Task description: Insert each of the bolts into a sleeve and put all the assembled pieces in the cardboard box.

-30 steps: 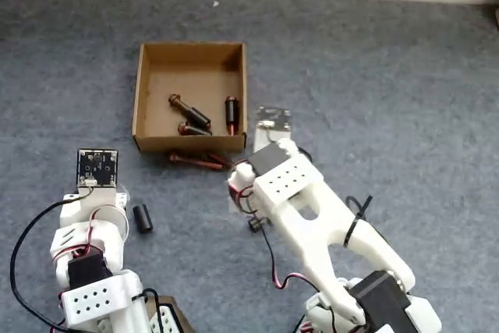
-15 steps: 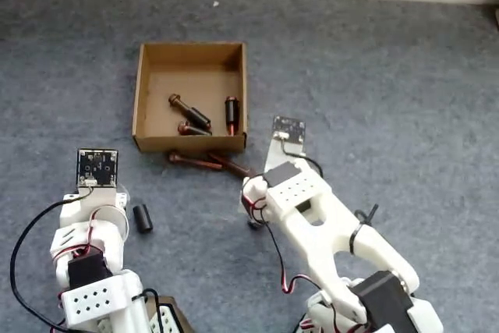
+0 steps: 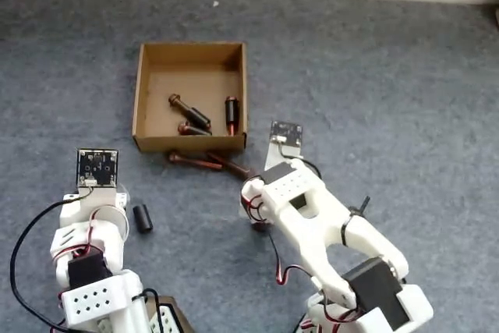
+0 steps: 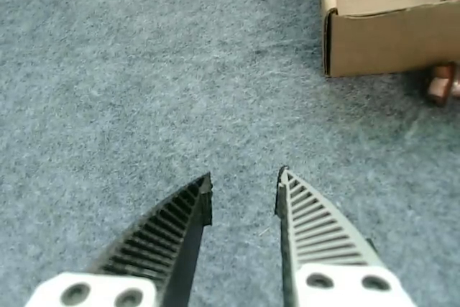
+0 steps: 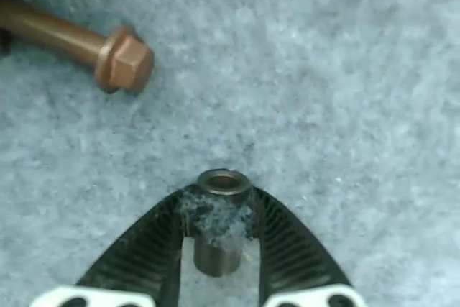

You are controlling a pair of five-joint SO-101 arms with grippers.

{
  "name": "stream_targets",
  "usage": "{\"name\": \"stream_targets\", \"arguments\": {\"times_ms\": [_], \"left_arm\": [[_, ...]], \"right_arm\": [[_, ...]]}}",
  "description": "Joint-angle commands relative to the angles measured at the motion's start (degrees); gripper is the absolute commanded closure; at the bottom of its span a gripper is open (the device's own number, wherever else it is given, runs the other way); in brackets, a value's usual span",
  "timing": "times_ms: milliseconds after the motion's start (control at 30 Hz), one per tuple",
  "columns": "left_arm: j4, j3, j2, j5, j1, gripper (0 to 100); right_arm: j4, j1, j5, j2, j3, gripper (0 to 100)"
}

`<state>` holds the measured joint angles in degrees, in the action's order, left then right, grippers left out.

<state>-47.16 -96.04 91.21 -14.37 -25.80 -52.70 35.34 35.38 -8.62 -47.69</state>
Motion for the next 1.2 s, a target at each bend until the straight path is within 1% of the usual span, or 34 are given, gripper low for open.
{"name": "stream_targets", "arguments": {"times_ms": [0, 133, 233, 367, 467, 567, 667, 833, 900, 967, 1167], "left_arm": [[1.05, -1.54, 0.57, -0.62, -0.40, 83], [1.05, -1.54, 0.57, -0.62, -0.40, 83], [1.05, -1.36, 0.57, -0.62, -0.48, 83], [0.88, 0.31, 0.31, -0.62, -0.48, 83], [-4.04, 5.67, 0.04, -0.62, 0.13, 83], [-9.76, 12.70, -0.04, -0.62, 3.74, 83], [-15.03, 18.33, -0.04, -0.62, 9.01, 83], [-21.71, 26.15, -0.48, -0.26, 16.75, 82], [-24.44, 28.70, -3.12, -0.18, 19.03, 77], [-26.02, 31.16, -8.22, 1.76, 20.09, 74], [-25.93, 41.80, -30.20, 2.29, 20.53, 74]], "right_arm": [[0.48, -0.48, -3.60, -6.64, -0.13, 99.5], [0.84, -0.57, -8.79, -15.16, -3.56, 99.5], [1.01, -1.01, -10.11, -20.97, -6.11, 99.5], [4.88, -5.67, -9.93, -25.89, -8.84, 99.5], [11.38, -10.51, -9.93, -27.56, -12.35, 99.5], [17.71, -15.69, -9.85, -27.74, -14.55, 99.5], [21.93, -19.47, -9.85, -27.74, -15.87, 99.5], [22.90, -22.20, -9.41, -27.74, -16.04, 99.5], [22.90, -22.29, -7.03, -27.74, -16.04, 99.5], [22.90, -22.37, -5.71, -27.74, -16.04, 99.5], [22.90, -22.37, -5.54, -27.74, -16.04, 99.5]]}}
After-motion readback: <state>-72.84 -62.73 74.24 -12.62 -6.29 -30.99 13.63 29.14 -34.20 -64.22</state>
